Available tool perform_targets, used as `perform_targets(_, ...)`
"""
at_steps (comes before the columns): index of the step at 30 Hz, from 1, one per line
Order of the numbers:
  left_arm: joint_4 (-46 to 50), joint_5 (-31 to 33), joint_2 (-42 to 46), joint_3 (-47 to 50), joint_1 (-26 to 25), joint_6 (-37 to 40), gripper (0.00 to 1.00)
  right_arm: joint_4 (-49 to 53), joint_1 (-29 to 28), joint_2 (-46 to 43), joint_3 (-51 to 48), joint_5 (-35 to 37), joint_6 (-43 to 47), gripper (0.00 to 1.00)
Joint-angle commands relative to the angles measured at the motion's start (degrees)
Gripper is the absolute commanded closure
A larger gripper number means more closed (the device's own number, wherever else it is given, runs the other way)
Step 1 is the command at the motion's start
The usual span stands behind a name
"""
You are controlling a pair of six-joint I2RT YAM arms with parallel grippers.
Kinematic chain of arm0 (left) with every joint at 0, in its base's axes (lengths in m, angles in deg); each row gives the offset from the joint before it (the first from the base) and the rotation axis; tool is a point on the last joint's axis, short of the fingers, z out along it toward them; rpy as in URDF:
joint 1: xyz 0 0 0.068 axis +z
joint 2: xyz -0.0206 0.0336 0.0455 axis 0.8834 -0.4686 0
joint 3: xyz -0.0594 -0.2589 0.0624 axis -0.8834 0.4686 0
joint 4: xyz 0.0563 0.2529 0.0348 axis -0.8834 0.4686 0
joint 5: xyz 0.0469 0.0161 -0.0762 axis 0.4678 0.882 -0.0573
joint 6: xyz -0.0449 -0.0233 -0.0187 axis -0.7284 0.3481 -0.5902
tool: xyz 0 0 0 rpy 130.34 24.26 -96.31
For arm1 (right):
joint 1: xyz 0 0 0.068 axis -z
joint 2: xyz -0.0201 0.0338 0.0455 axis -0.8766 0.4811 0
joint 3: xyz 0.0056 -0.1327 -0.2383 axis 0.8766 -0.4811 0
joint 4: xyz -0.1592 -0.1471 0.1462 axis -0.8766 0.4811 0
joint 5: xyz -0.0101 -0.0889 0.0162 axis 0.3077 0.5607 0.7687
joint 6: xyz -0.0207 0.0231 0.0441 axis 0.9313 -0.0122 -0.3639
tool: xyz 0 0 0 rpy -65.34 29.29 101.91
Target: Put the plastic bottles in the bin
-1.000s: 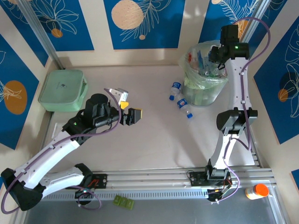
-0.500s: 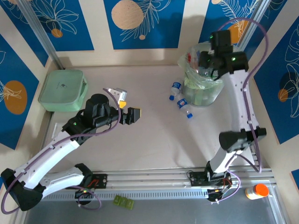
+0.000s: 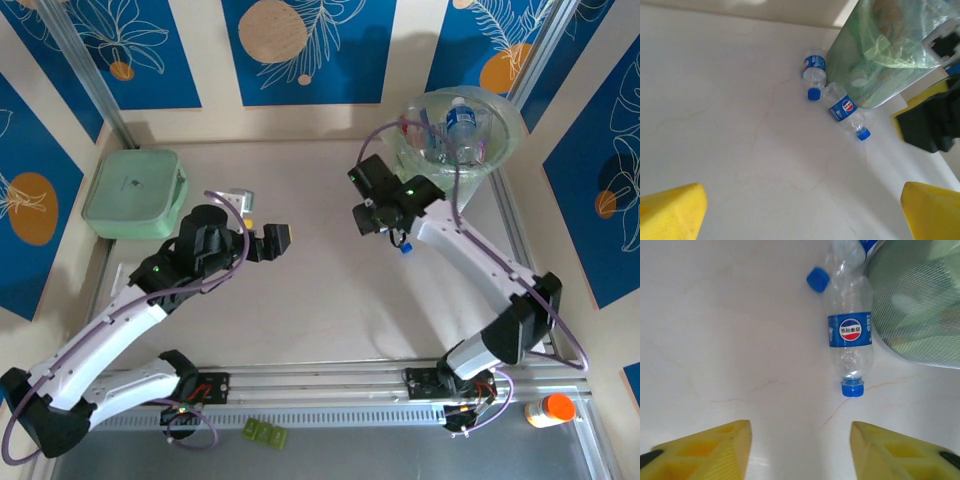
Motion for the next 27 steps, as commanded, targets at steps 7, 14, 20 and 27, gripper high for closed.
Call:
perform_targets(7,-8.9,-13.1,-4.2,7.2,6.1,-10.0,0.03,-4.7,4.6,15.5,1.1,5.3,1.0,0.28)
perform_targets(14,-9.8,-13.7,-4.6,7.8,6.9,-9.2,0.03,-5.1,8.5,24.9,3.4,8.0,2.1,0.24)
perform_targets(20,-10.1,-14.1,-5.3,7.8,7.0,-8.5,0.03,-6.9,10.3,27.4,4.2,10.6,3.5,0.22)
perform_targets(27,-11.4,-15.2,-6.6,7.7,7.1,-8.4,0.03,-8.4,12.7,29.9,5.8,8.9,5.7,0.2)
